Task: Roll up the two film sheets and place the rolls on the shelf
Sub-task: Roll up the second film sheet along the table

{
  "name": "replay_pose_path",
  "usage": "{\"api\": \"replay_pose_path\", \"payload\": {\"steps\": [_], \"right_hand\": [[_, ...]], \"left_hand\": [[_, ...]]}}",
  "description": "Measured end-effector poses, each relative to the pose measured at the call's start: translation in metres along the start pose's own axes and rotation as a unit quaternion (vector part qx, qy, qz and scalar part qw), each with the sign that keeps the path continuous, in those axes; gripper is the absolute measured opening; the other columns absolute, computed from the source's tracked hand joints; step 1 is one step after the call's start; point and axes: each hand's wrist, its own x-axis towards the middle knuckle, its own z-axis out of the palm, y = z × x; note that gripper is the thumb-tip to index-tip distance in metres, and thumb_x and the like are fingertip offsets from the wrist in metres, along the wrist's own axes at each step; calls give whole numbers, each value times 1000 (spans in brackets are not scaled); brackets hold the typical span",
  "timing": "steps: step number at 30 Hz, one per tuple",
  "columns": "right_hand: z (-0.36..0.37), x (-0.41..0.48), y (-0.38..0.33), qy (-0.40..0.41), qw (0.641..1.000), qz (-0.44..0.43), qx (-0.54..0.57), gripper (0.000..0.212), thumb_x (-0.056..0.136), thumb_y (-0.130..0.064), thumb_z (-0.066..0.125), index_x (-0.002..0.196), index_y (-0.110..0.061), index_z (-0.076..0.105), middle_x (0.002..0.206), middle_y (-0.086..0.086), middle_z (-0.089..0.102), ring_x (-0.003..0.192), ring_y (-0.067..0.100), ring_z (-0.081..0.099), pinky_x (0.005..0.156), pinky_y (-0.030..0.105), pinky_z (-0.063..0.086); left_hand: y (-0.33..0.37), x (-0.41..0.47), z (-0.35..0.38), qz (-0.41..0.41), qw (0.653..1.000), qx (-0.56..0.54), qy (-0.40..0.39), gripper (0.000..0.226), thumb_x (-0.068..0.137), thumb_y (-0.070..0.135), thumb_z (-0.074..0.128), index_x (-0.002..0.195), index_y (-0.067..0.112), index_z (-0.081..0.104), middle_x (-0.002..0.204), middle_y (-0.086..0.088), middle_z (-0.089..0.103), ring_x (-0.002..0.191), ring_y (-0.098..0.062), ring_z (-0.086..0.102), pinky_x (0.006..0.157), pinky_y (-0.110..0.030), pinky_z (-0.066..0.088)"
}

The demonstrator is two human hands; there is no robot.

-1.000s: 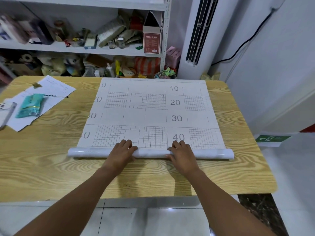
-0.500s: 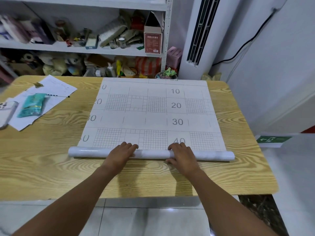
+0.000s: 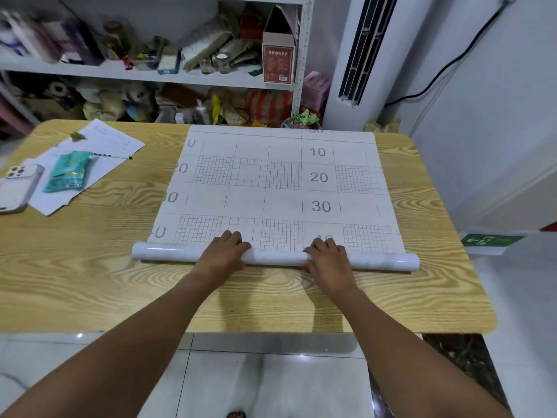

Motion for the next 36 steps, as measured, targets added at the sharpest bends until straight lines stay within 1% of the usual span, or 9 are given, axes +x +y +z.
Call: {"api": "replay_pose_path", "payload": {"steps": [4,8,11,17,20,24,28,31,36], "right_hand": [[0,2,-2,-13,1000,6,4,20,85,-15,60,105,-11,63,105,9,61,97,32,54,79,42,43],[1,1,-4,-5,1000,11,20,38,90,-26,57,125,-11,52,113,11,60,104,33,52,87,44,40],[2,-1,-3,-9,999,15,43,46,78,-38,70,112,-10,56,100,8,61,92,32,54,79,43,44],[-2,1,-3,-7,997,19,70,35,76,-22,73,105,-7,62,107,9,57,96,33,50,79,41,42],[-4,0,-4,-4,999,12,49,29,76,-22,74,101,-8,65,104,7,58,93,31,52,76,40,43],[-3,-1,-4,-5,999,7,-32,31,55,-17,88,79,-14,68,85,2,61,74,26,57,60,35,48],[-1,-2,-4,-14,999,4,-47,38,50,-10,87,80,-15,65,84,2,59,72,24,56,57,33,46],[-3,-2,-3,-22,999,15,-37,39,57,-8,83,90,-16,65,91,1,60,79,24,56,64,32,46],[-1,0,-1,-18,999,-2,33,44,87,-5,54,130,-14,45,122,6,54,108,28,46,90,36,35]], "left_hand": [[3,1,-4,-32,999,-40,-16,47,81,16,66,124,8,50,110,-9,56,102,-28,49,75,-35,40],[5,2,-8,-48,997,-50,-46,34,89,15,54,122,11,45,113,-5,52,104,-23,43,76,-31,36],[4,1,-8,-55,996,-30,-66,32,86,4,50,116,13,47,109,-5,52,101,-22,42,70,-31,37],[0,-1,0,-54,996,-43,-59,48,78,-6,52,121,14,46,111,-4,50,102,-21,42,72,-35,46],[1,-2,2,-51,995,-54,-61,43,87,6,54,128,13,43,122,-4,45,111,-21,39,78,-36,47],[4,-2,0,-50,996,-66,-37,50,87,38,57,127,9,48,122,-12,45,110,-28,40,85,-39,44],[3,-2,-2,-36,998,-46,-24,56,76,27,73,124,6,53,107,-15,53,97,-31,47,77,-39,46],[4,1,-3,-50,996,-73,-8,53,78,14,70,126,4,51,107,-17,57,98,-34,50,79,-40,41],[0,1,-3,-54,996,-65,-12,33,87,11,57,119,10,50,105,-9,60,96,-28,49,77,-32,32]]}}
